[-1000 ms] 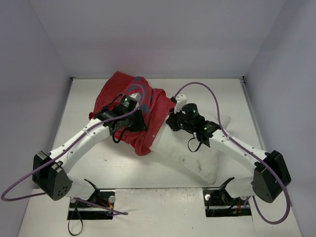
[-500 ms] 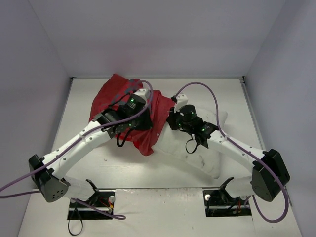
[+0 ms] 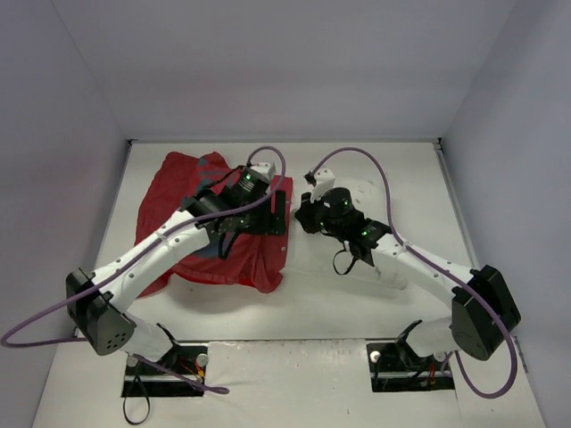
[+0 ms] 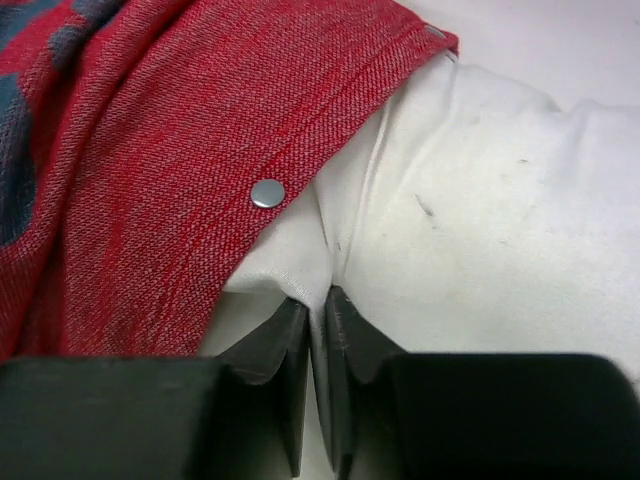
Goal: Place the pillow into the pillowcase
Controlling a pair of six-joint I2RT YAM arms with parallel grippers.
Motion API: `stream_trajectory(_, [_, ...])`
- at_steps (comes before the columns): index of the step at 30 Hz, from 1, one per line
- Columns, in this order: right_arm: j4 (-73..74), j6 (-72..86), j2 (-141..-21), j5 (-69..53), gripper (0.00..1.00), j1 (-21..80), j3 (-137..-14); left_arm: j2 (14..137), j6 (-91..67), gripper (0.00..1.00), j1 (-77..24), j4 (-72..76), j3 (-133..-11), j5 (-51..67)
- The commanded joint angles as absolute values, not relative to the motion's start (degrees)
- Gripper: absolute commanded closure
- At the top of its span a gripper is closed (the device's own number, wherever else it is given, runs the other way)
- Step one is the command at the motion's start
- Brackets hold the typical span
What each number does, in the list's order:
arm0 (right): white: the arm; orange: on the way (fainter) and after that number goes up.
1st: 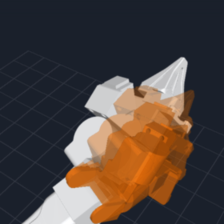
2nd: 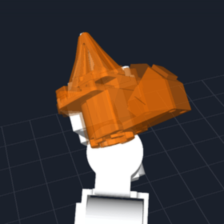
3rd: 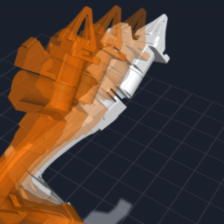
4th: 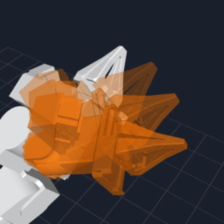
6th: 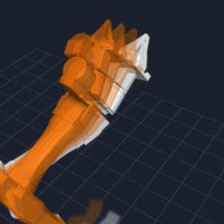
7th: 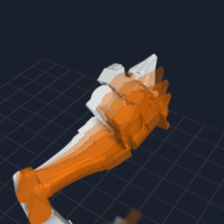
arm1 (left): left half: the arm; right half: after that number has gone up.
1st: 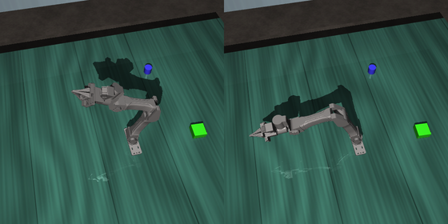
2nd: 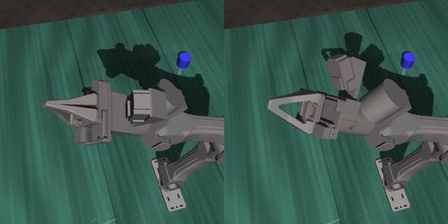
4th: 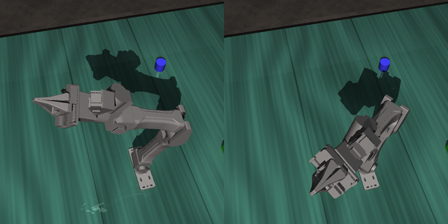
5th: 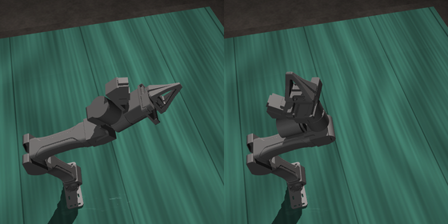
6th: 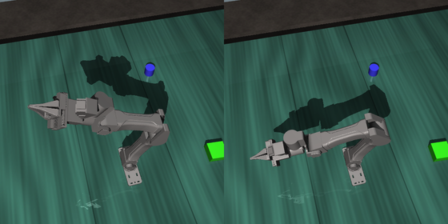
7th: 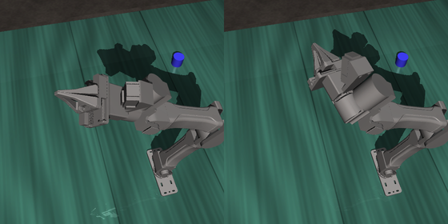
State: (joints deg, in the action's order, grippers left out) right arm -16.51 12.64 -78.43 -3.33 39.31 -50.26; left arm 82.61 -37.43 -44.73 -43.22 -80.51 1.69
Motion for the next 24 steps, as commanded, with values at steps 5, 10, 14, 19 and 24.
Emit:
stream_trajectory(5, [-17.4, 5.9, -74.8, -10.1, 0.56, 35.2, -56.7, 80.1, -31.9, 0.31, -39.1, -43.6, -93.7, -10.2])
stream_trajectory(10, [-16.3, 6.4, -74.6, -15.8, 0.36, 28.2, -59.8, 88.0, -27.9, 0.31, -33.8, -43.5, -101.1, -9.9])
stream_trajectory(14, [-14.7, 5.6, -78.7, -19.2, 0.22, 25.2, -63.4, 95.9, -25.2, 0.31, -31.2, -43.7, -106.0, -7.7])
stream_trajectory(19, [-14.6, 5.9, -84.2, -22.0, 0.19, 24.5, -66.4, 103.3, -24.5, 0.32, -30.2, -44.7, -111.7, -6.7])
stream_trajectory(24, [-14.7, 5.4, -87.4, -21.5, 0.24, 24.4, -66.5, 108.8, -24.3, 0.39, -29.9, -45.7, -114.3, -8.4])
